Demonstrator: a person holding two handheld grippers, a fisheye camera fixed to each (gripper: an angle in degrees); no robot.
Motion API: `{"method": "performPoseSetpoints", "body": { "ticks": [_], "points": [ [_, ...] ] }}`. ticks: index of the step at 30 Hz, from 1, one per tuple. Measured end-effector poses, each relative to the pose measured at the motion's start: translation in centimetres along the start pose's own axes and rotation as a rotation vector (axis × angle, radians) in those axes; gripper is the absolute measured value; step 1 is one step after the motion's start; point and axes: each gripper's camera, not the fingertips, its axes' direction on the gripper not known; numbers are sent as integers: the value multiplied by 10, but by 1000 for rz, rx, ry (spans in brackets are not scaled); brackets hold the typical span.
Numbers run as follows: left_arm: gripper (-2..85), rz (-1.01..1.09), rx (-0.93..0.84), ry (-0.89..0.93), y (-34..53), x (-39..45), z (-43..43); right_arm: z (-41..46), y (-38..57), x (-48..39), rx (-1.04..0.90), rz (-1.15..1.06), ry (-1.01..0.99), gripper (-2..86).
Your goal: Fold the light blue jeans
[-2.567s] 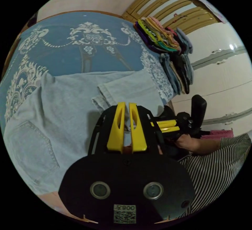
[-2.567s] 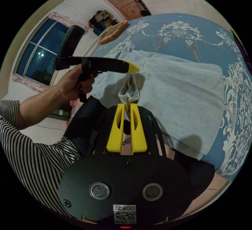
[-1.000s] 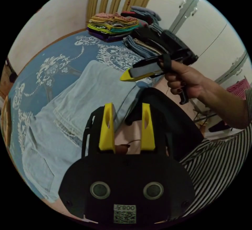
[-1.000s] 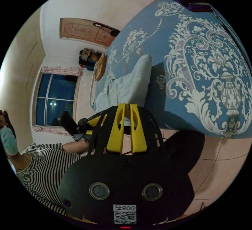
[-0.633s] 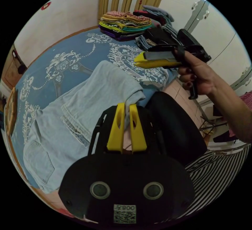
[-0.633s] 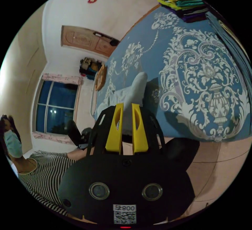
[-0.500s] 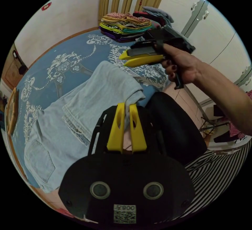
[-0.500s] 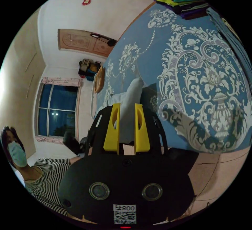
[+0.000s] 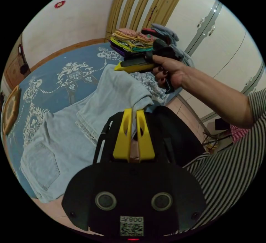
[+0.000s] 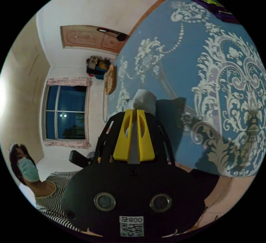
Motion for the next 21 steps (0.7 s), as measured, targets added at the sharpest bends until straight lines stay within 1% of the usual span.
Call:
{"method": "performPoseSetpoints", "body": {
  "ticks": [4,8,12,14,16,21],
  "points": [
    [22,-160,139,53,58,-60,-78,59,-4,-82,-17,-129,-73,23],
    [20,-352,269,43,131,-128,-148,133,-12,-156,-85,-240,-73,22],
    [20,-540,360,66,199,-187,-187,238,-22,-232,-196,-346,-17,22],
    [20,-646,400,40,242,-219,-209,285,-25,-258,-252,-361,9,22],
    [20,-707,429,35,271,-241,-224,343,-27,-288,-310,-374,22,21],
    [19,-864,517,78,345,-297,-254,449,-26,-341,-411,-398,81,21]
  ]
}}
